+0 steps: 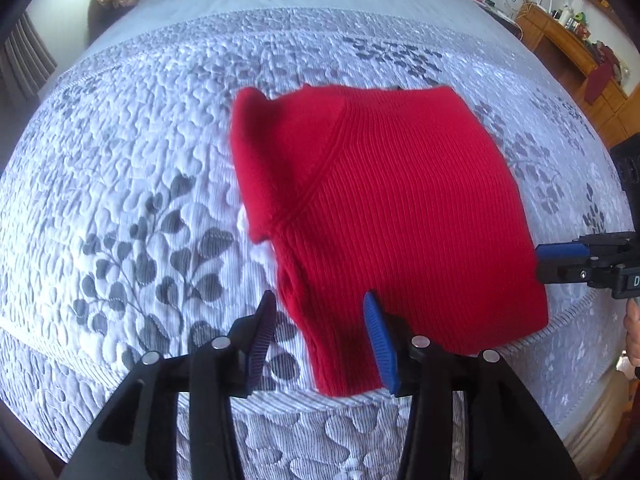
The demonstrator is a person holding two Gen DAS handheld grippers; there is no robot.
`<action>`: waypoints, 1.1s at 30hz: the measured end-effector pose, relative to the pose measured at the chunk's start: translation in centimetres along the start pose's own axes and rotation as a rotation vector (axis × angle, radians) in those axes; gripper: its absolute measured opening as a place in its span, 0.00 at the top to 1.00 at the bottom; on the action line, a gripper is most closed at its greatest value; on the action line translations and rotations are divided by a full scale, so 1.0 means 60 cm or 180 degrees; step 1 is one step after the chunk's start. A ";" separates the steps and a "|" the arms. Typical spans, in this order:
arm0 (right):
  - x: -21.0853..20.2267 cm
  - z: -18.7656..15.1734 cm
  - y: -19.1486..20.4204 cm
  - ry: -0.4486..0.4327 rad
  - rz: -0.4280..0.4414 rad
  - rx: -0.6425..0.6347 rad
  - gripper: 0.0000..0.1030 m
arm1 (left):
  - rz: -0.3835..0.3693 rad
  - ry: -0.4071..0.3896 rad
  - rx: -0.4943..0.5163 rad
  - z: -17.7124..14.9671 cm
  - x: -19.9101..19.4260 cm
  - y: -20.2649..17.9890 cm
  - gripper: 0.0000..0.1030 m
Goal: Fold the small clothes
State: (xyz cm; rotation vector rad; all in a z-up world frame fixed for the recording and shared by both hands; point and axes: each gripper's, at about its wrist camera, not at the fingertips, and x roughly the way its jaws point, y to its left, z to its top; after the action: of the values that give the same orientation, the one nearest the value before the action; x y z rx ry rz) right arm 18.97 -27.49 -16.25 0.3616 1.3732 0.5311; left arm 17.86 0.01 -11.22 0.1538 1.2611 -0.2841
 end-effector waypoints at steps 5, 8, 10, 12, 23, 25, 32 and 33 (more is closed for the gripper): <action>-0.006 0.030 -0.004 -0.0090 -0.0038 0.0000 0.47 | 0.0006 -0.0035 -0.0049 0.022 0.004 0.005 0.50; -0.004 0.047 -0.009 -0.0132 -0.0070 0.0044 0.39 | -0.0007 0.0016 -0.0177 0.036 0.015 0.021 0.42; -0.002 0.060 -0.016 -0.0164 -0.0098 0.0084 0.36 | -0.0042 0.0067 -0.0331 0.050 0.027 0.046 0.40; -0.001 0.075 -0.025 -0.0175 -0.0056 0.0138 0.32 | -0.0073 0.0121 -0.0458 0.062 0.039 0.074 0.37; 0.030 0.137 -0.051 -0.0069 0.0110 0.0251 0.28 | -0.0899 0.0375 -0.0911 0.138 0.115 0.137 0.34; 0.042 0.141 -0.059 -0.0023 0.0181 0.0302 0.26 | -0.1009 0.0420 -0.0936 0.145 0.131 0.134 0.31; 0.069 0.139 -0.070 0.0046 0.0356 0.0335 0.26 | -0.1349 0.0515 -0.0871 0.145 0.144 0.108 0.28; 0.072 0.140 -0.071 0.0044 0.0382 0.0351 0.26 | -0.1387 0.0516 -0.0875 0.145 0.147 0.107 0.27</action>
State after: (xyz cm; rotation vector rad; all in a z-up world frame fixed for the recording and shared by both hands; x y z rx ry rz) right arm 28.30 -28.10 -20.66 0.5335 1.4036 0.5586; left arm 30.12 2.70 -17.29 -0.3447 1.4757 -0.4749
